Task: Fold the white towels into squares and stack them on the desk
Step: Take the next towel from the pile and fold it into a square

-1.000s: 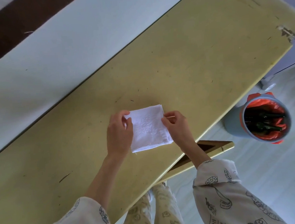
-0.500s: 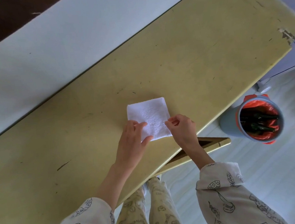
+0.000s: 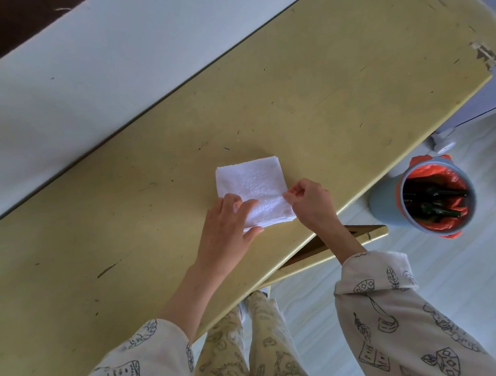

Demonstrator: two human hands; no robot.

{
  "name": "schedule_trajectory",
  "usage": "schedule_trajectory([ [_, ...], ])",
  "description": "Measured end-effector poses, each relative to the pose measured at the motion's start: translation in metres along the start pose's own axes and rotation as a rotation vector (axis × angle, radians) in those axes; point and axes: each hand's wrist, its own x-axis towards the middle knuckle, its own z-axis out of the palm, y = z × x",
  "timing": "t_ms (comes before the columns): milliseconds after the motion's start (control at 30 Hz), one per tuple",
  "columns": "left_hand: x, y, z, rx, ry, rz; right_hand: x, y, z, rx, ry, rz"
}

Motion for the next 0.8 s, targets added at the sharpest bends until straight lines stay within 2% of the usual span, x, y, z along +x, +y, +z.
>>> schedule_trajectory([
  [300,-0.009,-0.004,0.001,-0.05,0.074,0.052,0.005,0.003,-0.006,-0.037,-0.087,-0.021],
  [633,-0.012,0.0,0.007,-0.04,0.088,-0.087,0.0,0.002,0.001,-0.103,-0.055,-0.082],
  [800,-0.018,-0.006,0.004,0.033,0.042,-0.043,-0.002,0.005,0.005,-0.113,-0.014,-0.131],
])
